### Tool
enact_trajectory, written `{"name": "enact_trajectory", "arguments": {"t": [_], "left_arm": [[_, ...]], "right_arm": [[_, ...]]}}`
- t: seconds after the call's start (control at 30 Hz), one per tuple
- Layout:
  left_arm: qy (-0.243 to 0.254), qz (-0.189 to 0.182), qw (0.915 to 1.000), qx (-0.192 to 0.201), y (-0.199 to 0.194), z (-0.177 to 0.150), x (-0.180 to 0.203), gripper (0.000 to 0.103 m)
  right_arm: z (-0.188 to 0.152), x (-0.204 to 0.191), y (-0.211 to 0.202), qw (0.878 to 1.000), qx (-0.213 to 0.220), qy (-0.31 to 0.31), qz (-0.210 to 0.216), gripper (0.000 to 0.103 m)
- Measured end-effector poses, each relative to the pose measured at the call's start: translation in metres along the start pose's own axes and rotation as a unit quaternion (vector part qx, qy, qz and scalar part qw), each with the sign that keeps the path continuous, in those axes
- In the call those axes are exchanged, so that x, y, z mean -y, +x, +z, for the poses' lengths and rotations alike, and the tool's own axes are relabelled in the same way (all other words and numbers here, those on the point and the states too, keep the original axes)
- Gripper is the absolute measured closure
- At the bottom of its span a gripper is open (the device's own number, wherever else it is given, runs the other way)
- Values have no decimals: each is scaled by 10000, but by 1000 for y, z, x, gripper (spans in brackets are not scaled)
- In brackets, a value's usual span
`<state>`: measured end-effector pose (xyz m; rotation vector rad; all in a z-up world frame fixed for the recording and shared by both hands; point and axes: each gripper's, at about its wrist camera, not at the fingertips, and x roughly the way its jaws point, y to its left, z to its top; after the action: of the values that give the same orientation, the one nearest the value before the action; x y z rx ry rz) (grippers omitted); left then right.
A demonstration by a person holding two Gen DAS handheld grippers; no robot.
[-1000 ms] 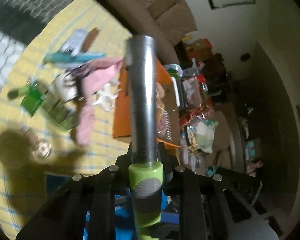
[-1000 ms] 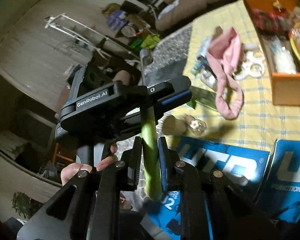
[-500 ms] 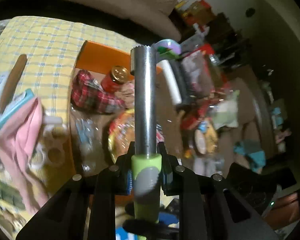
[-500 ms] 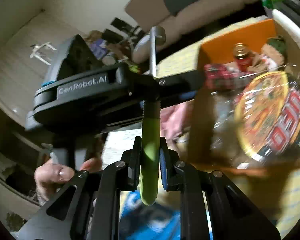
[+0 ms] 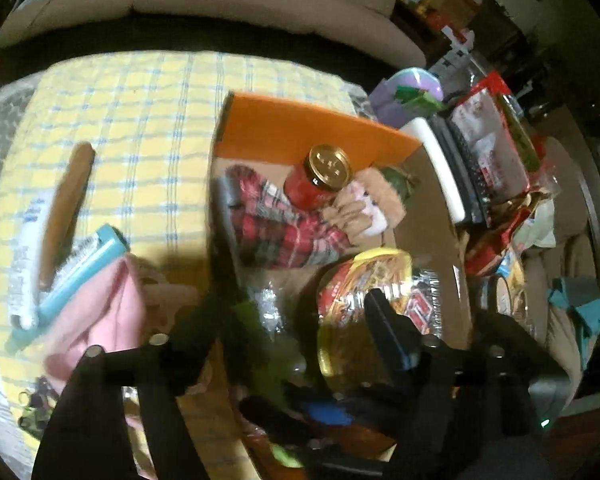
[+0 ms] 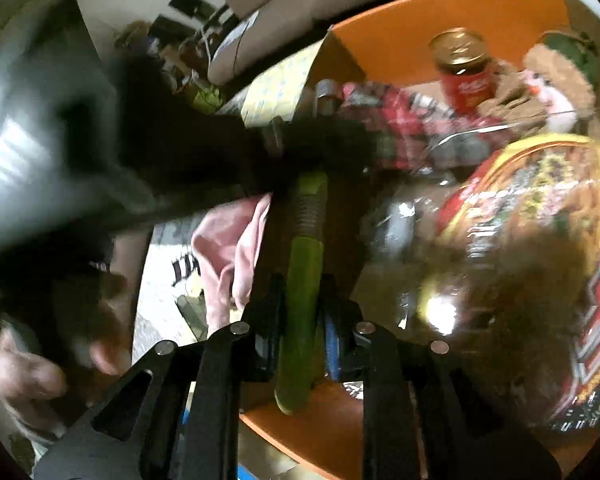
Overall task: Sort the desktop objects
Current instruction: 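Lower the marker into the box and open the right gripper, then move the right tool to the pink cloth strap and grasp it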
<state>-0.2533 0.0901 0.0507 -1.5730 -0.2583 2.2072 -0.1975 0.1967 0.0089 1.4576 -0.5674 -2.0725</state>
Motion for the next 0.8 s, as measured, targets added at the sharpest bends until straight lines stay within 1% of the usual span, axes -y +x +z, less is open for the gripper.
{"name": "enact_trajectory", "arguments": {"t": [0.03, 0.1, 0.17, 0.2, 0.3, 0.37, 0.4, 0.47, 0.5, 0.53, 0.57, 0.67, 0.8], "left_arm": [[43, 141, 9998, 126, -8, 2, 3, 23], [73, 60, 9996, 259, -23, 2, 4, 19], [28, 50, 9992, 404, -39, 0, 3, 17], [42, -46, 9989, 474, -49, -1, 3, 17], [16, -123, 9980, 627, -71, -9, 0, 16], [28, -173, 9970, 754, -87, -20, -6, 2], [34, -129, 9964, 835, -93, -26, -9, 1], [68, 23, 9952, 977, -104, -40, -16, 0], [67, 97, 9944, 1046, -109, -49, -21, 0], [49, 158, 9936, 1120, -115, -58, -27, 0], [39, 184, 9932, 1146, -118, -65, -31, 0], [55, 362, 9929, 1128, -124, -89, -40, 0], [127, 622, 9918, 1105, -132, -114, -50, 0]], "right_arm": [[0, -3, -2, 10000, 9, 18, -62, 80], [1, -9, -11, 9997, 76, -73, -239, 69], [-1, -18, -26, 9991, 252, -194, -268, 37], [-2, -22, -34, 9988, 326, -233, -266, 32], [-4, -31, -53, 9978, 500, -347, -273, 32], [-9, -34, -65, 9963, 652, -407, -381, 28], [-13, -38, -72, 9946, 765, -479, -519, 25], [-19, -41, -81, 9913, 904, -603, -749, 13], [-22, -45, -85, 9886, 978, -687, -919, 8], [-25, -48, -87, 9864, 1018, -739, -1062, 6], [-28, -49, -90, 9833, 1069, -788, -1241, 0], [-35, -54, -93, 9766, 1106, -931, -1594, 0], [-50, -67, -100, 9750, 1113, -952, -1671, 0]]}}
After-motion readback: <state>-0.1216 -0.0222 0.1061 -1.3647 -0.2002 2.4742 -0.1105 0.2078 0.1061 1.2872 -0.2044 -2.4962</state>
